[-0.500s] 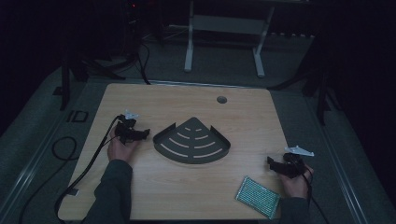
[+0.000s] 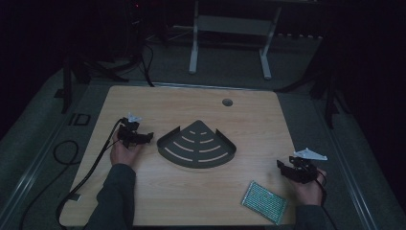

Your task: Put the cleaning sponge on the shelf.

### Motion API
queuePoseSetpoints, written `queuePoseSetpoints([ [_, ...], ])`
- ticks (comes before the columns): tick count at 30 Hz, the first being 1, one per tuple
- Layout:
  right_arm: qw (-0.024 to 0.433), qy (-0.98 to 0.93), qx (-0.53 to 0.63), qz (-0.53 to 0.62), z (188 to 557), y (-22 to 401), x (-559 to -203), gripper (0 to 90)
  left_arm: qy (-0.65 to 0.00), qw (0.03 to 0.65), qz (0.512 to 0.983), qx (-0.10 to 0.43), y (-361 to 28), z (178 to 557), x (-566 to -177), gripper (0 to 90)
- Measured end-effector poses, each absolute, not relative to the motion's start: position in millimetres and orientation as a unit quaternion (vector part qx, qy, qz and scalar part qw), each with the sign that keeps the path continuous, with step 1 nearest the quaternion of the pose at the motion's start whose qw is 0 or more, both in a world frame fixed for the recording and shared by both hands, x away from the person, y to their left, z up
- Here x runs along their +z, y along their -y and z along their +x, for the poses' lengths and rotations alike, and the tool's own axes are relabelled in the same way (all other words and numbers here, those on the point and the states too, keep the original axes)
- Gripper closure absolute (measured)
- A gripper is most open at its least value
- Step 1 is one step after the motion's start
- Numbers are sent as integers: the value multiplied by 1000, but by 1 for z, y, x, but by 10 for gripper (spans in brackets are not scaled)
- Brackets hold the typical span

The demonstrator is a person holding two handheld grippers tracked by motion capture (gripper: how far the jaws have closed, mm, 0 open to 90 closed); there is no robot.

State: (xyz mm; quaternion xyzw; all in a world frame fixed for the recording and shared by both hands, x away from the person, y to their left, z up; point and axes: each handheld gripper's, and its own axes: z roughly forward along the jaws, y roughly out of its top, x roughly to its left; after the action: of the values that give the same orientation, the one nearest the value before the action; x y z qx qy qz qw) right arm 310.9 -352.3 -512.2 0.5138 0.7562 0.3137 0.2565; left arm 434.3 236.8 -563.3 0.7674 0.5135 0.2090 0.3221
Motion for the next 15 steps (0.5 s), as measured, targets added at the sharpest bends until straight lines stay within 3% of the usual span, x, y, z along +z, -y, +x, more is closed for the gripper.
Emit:
queuePoseSetpoints([
  [1,245,-769,318,497,303,353,-504,654,-513,322,768,209,-237,434,-563,135],
  [3,229,-781,313,490,298,353,-500,774,-513,322,767,209,-237,434,-563,135],
  [6,211,-795,312,475,289,350,-498,881,-514,322,767,209,-237,434,-563,135],
  [15,185,-829,300,434,264,325,-504,898,-514,322,767,209,-237,434,-563,136],
])
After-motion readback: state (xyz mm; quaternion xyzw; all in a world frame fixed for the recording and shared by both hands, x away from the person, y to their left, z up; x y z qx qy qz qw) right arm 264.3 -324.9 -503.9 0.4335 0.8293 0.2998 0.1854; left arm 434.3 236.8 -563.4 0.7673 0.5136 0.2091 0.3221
